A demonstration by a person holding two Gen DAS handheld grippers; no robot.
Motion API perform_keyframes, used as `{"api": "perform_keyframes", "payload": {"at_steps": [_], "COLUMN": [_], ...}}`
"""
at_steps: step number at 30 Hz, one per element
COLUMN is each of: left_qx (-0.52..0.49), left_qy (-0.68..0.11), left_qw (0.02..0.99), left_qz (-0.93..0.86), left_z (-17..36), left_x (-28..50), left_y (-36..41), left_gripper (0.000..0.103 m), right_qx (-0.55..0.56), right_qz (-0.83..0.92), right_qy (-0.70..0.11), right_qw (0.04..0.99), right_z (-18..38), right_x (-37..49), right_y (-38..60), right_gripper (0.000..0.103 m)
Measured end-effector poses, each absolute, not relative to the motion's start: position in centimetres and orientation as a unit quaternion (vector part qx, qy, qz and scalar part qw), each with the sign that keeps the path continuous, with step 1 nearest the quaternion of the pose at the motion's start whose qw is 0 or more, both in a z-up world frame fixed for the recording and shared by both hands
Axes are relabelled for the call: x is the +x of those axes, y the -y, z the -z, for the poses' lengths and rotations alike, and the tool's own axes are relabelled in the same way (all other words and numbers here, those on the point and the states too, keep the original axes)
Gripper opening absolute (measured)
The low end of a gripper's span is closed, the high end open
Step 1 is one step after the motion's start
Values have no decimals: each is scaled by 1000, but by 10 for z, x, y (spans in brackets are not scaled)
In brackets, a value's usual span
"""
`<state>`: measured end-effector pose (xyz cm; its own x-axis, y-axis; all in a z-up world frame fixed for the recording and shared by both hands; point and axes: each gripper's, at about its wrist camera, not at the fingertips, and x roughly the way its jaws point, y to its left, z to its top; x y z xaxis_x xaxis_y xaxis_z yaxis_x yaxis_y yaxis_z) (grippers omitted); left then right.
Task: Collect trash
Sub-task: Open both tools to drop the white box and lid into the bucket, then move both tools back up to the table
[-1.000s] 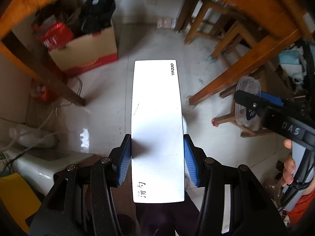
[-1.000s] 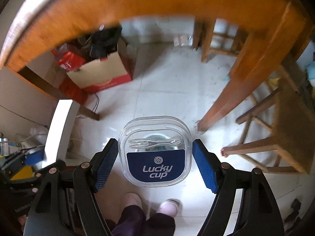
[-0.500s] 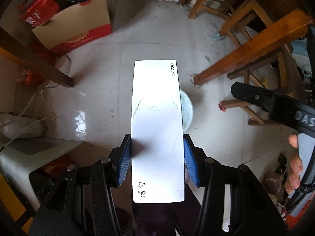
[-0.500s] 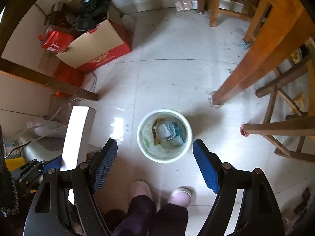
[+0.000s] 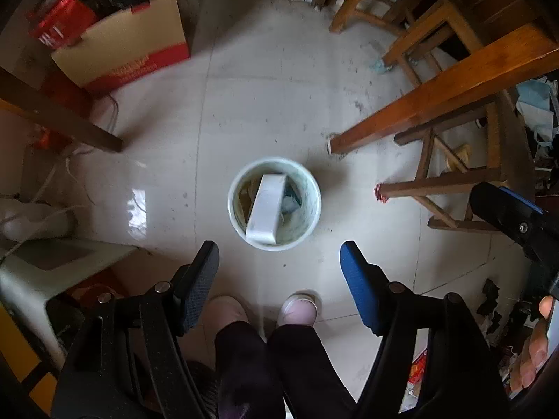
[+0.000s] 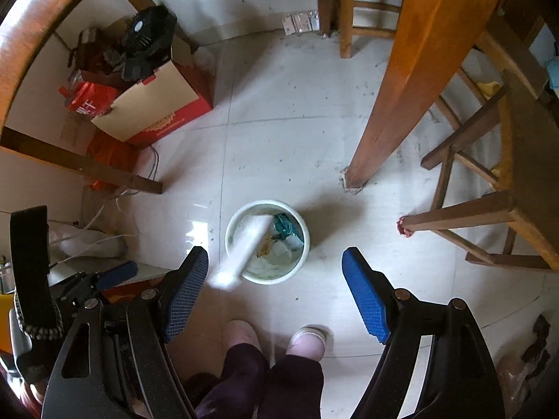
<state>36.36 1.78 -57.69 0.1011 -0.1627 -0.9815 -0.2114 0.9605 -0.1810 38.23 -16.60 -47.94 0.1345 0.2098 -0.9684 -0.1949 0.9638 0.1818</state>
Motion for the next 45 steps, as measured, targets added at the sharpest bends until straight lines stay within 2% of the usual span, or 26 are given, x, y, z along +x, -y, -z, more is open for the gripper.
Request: {"api": "perform_keyframes", "payload": {"at_steps": [11,25,37,45], "left_qx": [-111,-111,-118,-86], "left_qy": [-631,-516,-410,-340], "left_qw": [768,850,905,936], "left_qz": [-3,8,-6,-25], "left_z": [439,235,116,64], "left_x": [348,313,280,268], "left_y": [-19,-47,-105,-125], "left_gripper": [71,71,71,72], "right_qx": [20,30,25,49], "right_qz": [-138,-136,-128,-106], "right_qy": [-597,-521,-421,-355], "right_qw": [790,842,898,927], "right_z": [363,211,103,56], "right_x": [373,327,298,286], "right_y": [162,145,120,122], "right_gripper": [76,76,76,77]}}
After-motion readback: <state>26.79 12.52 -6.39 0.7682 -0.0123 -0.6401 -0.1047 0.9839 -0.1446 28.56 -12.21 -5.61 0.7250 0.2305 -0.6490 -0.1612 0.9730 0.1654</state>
